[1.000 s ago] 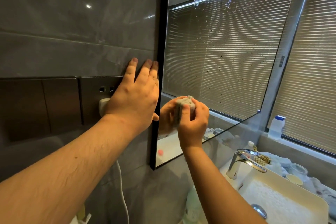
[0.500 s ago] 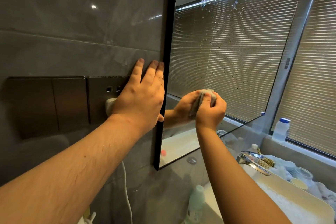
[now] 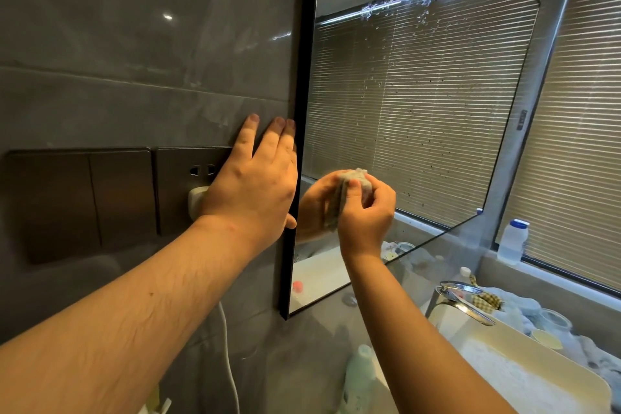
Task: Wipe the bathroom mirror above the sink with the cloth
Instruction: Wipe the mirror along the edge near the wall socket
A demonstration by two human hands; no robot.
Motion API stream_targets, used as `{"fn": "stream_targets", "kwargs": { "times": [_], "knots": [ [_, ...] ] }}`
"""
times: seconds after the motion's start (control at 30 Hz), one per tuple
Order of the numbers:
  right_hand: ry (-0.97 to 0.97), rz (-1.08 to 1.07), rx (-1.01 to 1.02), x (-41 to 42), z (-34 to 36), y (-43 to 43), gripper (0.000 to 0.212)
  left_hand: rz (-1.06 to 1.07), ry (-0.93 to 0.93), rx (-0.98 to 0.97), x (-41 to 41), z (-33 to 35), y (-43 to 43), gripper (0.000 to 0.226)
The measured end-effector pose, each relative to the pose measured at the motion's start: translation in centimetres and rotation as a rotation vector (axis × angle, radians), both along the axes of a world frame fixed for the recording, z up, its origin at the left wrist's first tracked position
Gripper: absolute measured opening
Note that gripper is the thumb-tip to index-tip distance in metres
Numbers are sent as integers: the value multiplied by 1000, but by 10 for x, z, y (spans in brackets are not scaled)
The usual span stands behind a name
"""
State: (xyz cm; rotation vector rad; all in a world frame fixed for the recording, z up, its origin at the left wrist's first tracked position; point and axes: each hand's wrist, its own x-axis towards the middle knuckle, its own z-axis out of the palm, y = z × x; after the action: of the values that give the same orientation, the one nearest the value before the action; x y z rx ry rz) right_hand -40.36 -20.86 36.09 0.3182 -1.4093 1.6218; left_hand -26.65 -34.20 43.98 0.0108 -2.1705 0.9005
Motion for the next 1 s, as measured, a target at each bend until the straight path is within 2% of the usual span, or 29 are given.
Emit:
{"fn": "stream_targets", "kwargs": {
  "times": [0.1, 0.23, 0.37, 0.7, 0.83, 1.0],
  "knots": [
    [111, 7, 78, 9, 1, -6, 13, -1, 1, 10, 1, 1, 0, 109],
    [122, 28, 70, 5, 6, -2, 11, 2, -3, 7, 2, 1, 0, 109],
    [20, 22, -3, -12, 14, 11, 10, 0, -10, 5, 2, 2, 0, 110],
    [-188, -61, -82, -44, 22, 38, 26, -6, -18, 5, 2, 2, 0, 107],
    [-129, -60, -44, -34, 18, 27, 24, -3, -17, 7, 3, 1, 0, 107],
    [60, -45, 40, -9, 19, 5, 22, -4, -18, 13, 2, 1, 0, 107]
  ]
}}
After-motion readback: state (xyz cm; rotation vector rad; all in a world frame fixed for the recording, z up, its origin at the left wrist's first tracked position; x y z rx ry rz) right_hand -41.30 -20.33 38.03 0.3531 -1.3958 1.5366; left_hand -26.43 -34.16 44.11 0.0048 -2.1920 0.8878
